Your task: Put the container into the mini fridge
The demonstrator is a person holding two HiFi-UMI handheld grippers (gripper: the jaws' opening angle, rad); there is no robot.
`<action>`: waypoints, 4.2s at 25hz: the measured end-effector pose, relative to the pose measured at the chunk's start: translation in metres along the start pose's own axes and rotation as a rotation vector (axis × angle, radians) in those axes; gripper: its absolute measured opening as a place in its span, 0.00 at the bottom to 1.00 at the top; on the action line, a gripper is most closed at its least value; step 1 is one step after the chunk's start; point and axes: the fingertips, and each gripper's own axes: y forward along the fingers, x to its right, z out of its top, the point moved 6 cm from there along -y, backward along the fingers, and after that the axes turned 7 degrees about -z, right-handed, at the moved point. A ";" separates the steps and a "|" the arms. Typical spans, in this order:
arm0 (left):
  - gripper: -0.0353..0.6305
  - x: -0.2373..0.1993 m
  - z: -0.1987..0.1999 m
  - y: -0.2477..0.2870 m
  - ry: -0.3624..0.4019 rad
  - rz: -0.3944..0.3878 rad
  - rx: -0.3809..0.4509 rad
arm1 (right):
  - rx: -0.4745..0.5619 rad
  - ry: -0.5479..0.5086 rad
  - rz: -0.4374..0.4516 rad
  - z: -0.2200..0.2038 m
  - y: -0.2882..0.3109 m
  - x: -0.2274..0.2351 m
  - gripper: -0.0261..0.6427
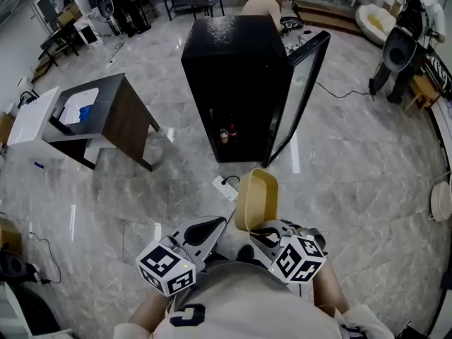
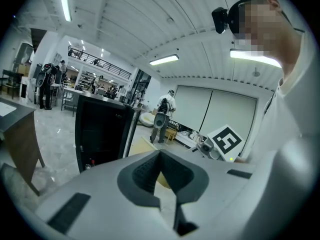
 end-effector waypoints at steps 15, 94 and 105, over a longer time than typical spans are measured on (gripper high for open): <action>0.14 -0.099 0.026 -0.009 -0.009 -0.011 0.057 | -0.110 0.054 -0.062 0.017 0.043 0.040 0.09; 0.14 -0.359 0.104 0.064 -0.045 0.025 -0.006 | -0.420 -0.157 -0.060 0.027 0.234 0.304 0.09; 0.14 -0.391 0.108 0.064 -0.035 -0.083 -0.021 | -0.521 -0.136 -0.085 0.015 0.279 0.330 0.09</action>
